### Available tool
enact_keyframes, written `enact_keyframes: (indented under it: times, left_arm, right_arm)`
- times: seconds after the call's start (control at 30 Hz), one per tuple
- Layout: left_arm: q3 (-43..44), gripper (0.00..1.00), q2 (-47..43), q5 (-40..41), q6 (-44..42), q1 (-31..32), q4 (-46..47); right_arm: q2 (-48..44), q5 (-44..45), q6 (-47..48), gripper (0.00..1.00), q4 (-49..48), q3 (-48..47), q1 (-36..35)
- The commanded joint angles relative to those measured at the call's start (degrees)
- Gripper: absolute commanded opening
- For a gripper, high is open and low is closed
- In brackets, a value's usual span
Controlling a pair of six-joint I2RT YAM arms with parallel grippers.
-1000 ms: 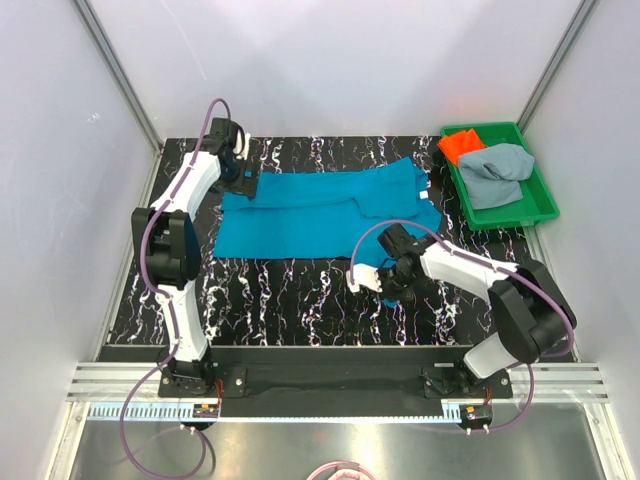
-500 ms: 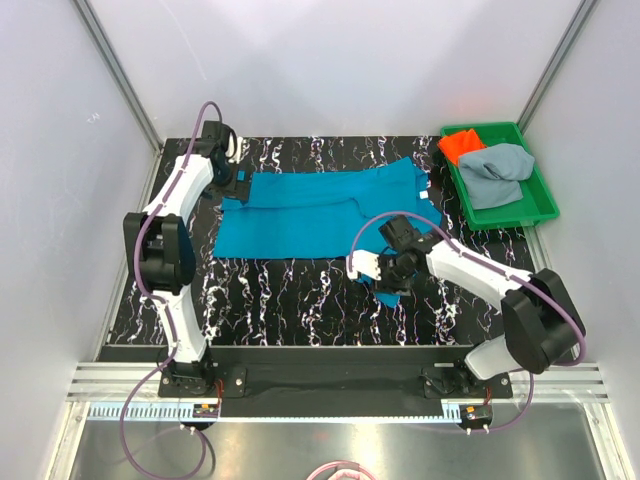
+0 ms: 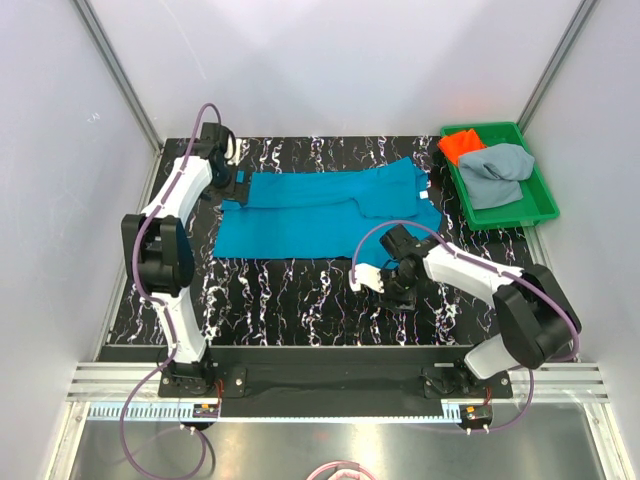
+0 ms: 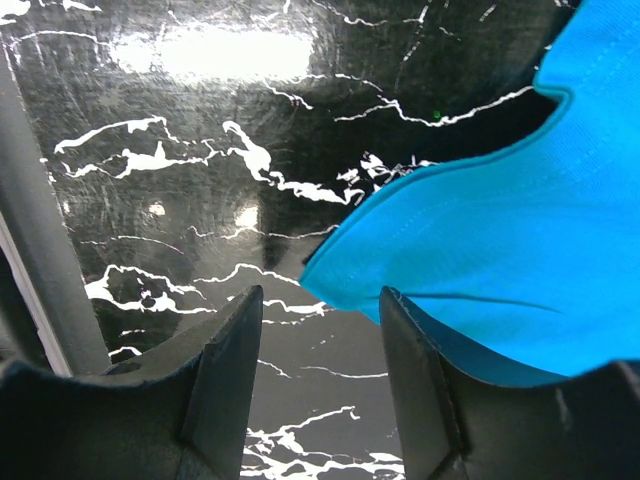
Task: Fold and stack the t-shirts
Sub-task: Fold the tshirt
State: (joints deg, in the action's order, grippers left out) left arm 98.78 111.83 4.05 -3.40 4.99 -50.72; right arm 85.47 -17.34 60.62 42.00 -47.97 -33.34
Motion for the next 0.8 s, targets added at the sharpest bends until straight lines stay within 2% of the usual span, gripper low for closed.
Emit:
enact_keyframes:
  times: [0.0,0.17,0.27,0.4,0.43,0.5,0.67,0.77]
  left_arm:
    - [-0.08,0.99,-3.55,-0.8,-0.12,-0.69,1.32]
    - [0.36,0.99,-3.55,-0.98,-0.12,-0.95,1.06]
    - [0.36,0.99,-3.64,-1.07,-0.12,-1.13,1.06]
    - [0.27,0.99,-3.55,-0.89,-0.12,-1.22,1.06]
    - [0.01,0.99,-3.55,-0.8,-0.29,-1.3,1.06]
    - [-1.13,0.99,-4.33,-0.89,-0.29,-1.48,0.71]
    - [-4.2,0.98,-4.17,-5.53,1.81,-4.89,-3.68]
    - [-5.53,0.91,-3.2,-11.06,3.22,-8.06,-4.47]
  right_arm:
    - [1.36,-2.34,0.38,0.57,0.54,0.06,-0.14]
    - [4.26,-1.12,-0.24,0.56,-1.91,0.06,-0.23]
    - [5.58,0.37,-0.06,0.51,-3.58,0.59,-0.14]
    - [5.67,0.82,-1.38,0.28,-4.91,0.68,-0.23]
    - [5.5,1.17,-1.99,0.11,-5.43,0.51,-0.23]
    - [4.62,2.22,-3.22,0.0,-5.17,-0.46,-0.23]
    - [1.11,5.21,-5.16,0.0,-3.94,-3.88,-0.23]
    - [-0.04,6.53,-6.04,0.0,-2.8,-6.43,-0.23]
